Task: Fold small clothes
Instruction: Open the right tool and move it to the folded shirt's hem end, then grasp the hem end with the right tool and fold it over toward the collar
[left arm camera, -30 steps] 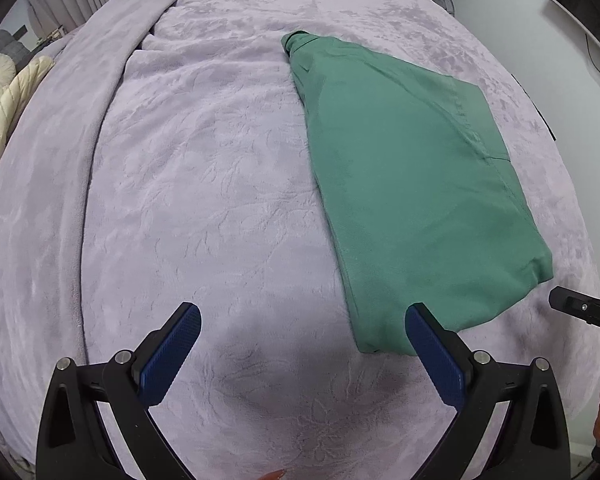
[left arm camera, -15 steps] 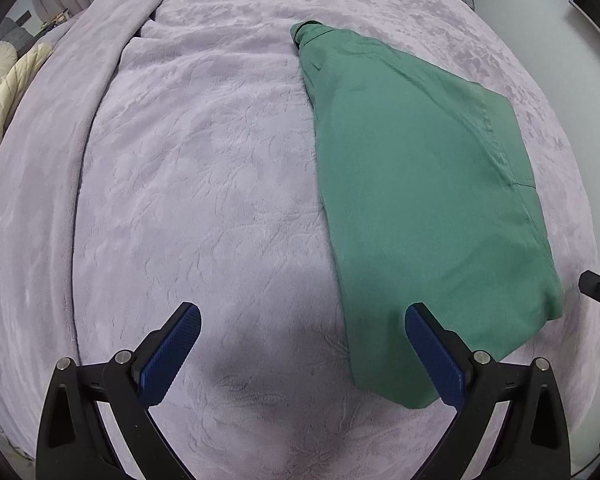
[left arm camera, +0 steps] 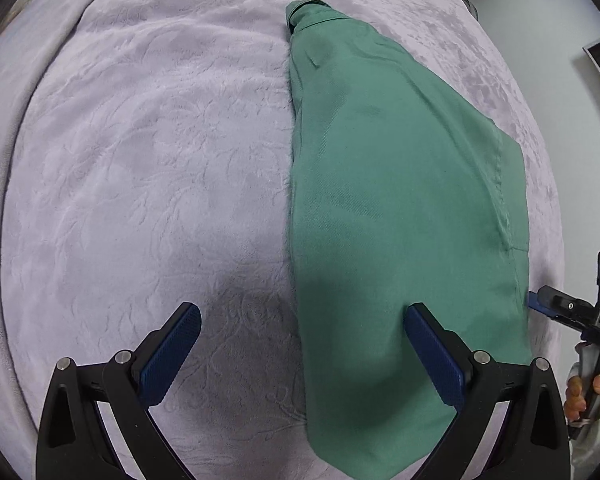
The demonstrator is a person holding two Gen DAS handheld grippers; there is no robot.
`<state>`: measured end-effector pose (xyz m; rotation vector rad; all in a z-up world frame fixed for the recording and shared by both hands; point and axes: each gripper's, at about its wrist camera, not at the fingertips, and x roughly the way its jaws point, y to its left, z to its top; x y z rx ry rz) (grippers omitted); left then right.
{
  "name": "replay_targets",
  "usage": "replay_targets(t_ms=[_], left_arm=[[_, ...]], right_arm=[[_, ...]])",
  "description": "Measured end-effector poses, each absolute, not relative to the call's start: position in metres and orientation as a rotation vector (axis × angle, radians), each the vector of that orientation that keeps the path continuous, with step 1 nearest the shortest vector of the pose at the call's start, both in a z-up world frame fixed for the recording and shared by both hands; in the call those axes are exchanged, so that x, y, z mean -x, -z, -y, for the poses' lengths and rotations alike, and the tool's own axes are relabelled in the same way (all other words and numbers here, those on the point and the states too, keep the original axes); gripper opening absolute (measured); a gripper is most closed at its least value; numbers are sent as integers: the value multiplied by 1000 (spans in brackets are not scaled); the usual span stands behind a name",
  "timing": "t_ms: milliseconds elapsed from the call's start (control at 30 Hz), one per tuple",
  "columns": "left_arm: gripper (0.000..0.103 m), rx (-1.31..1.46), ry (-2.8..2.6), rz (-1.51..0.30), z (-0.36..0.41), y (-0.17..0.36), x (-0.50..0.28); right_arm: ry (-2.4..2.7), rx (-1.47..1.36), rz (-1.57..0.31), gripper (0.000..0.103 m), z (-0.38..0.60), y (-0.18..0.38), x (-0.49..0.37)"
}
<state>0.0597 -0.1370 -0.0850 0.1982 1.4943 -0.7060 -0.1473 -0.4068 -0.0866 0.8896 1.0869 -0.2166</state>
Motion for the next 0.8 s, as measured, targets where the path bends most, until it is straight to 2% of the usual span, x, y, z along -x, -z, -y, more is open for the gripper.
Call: replay_targets(t_ms=[367,500,800], left_arm=[[102,-74,820,-1560,162,119,-72],[102,-78,857,-1561,184,126,-63],[102,-91,835,-1547,200,131,-57]], right_arm=[[2,-988,-1070,84,434,121,113],[-60,-1009,-1058,95,432,127,97],[-186,-987,-1045,95,401,134,55]])
